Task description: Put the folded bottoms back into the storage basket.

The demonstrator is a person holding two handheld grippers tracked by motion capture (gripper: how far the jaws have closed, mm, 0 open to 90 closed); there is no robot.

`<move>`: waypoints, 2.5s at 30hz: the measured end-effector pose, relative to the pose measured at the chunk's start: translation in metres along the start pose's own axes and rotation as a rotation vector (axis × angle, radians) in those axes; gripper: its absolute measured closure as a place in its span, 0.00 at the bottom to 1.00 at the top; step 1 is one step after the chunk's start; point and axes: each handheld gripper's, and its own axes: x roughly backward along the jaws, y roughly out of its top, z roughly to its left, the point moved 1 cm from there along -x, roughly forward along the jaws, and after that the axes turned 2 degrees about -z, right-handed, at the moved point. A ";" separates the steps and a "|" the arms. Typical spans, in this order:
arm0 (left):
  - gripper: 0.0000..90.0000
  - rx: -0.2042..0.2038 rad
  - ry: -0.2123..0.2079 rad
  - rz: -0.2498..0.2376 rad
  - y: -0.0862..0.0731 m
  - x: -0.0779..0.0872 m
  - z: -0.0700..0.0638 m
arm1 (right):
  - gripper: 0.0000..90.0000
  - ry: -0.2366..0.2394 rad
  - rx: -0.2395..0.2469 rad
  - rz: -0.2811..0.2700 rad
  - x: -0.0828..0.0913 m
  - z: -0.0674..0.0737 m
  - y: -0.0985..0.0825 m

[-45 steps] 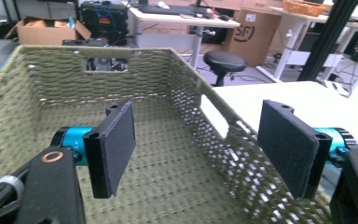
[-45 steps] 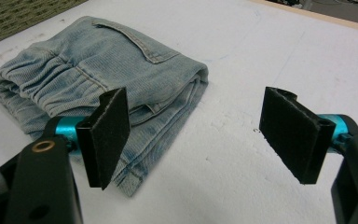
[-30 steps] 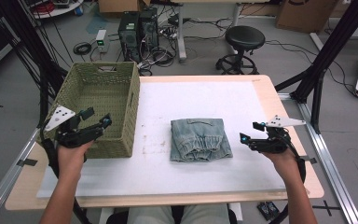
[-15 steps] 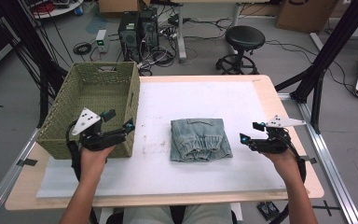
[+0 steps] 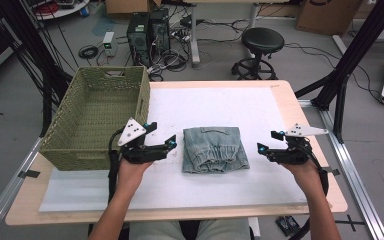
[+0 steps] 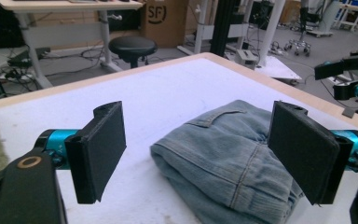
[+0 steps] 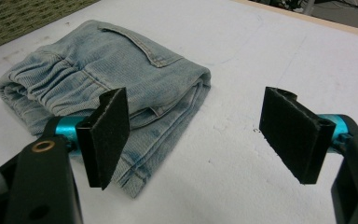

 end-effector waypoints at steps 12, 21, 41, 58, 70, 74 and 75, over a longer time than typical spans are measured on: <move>0.23 0.070 -0.038 0.116 -0.028 -0.058 -0.016 | 0.27 0.004 -0.001 0.000 0.000 0.000 0.000; 0.23 0.112 0.002 0.206 -0.049 -0.092 -0.013 | 0.27 0.005 -0.001 -0.001 0.000 0.000 0.000; 0.23 0.225 0.008 0.351 -0.077 -0.108 -0.008 | 0.27 0.008 0.000 0.000 -0.001 0.001 0.000; 0.53 0.281 -0.026 0.374 -0.078 -0.113 -0.015 | 0.28 0.009 0.005 0.006 -0.003 0.003 0.001; 0.77 0.277 -0.114 0.284 -0.077 -0.107 -0.015 | 0.28 0.004 -0.005 -0.002 0.000 0.000 0.000; 0.78 0.253 -0.148 0.215 -0.073 -0.102 -0.017 | 0.28 0.002 -0.009 -0.006 0.001 -0.002 0.000; 0.78 0.248 -0.155 0.198 -0.071 -0.101 -0.018 | 0.28 0.000 -0.009 -0.006 0.002 -0.002 -0.001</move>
